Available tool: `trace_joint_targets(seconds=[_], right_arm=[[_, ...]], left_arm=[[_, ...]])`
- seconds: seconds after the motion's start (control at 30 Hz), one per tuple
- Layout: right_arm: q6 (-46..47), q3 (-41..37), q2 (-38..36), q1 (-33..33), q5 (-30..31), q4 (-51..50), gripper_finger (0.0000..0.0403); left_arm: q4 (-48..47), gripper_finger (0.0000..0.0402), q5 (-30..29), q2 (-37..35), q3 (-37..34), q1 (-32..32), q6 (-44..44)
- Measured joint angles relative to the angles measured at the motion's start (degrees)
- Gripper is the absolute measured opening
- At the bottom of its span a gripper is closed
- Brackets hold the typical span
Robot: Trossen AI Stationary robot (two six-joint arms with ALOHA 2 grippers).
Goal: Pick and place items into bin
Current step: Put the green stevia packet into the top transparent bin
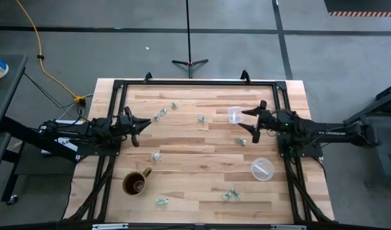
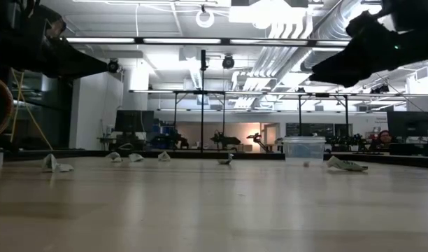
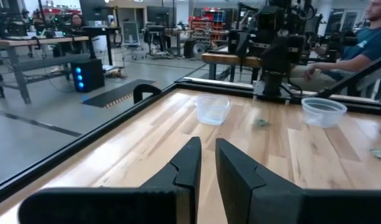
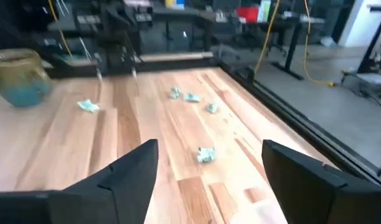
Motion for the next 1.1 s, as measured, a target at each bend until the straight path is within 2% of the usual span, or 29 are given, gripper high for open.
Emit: trace_joint_targets(seconds=[0.17, 0.33, 0.53, 0.8, 1.1], right_arm=[[-1.3, 5.8, 7.6, 0.0, 0.3, -8.2, 0.0279], [-0.4, 12.6, 14.8, 0.0, -2.8, -17.7, 0.0279], [-3.4, 18.2, 23.1, 0.0, -5.2, -18.4, 0.0279], [-2.0, 19.6, 32.1, -0.1, -5.3, -20.3, 0.0279], [3.9, 19.6, 34.9, 0.0, -5.9, -21.8, 0.0279]], left_arm=[[0.0, 0.0085, -0.2, 0.0, 0.0, 0.0, 1.4], [1.9, 0.0085, -0.3, 0.0, 0.0, 0.0, 1.6], [4.1, 0.0085, -0.4, 0.0, 0.0, 0.0, 2.9], [4.1, 0.0085, -0.4, 0.0, 0.0, 0.0, 3.0], [4.1, 0.0085, -0.4, 0.0, 0.0, 0.0, 6.0]])
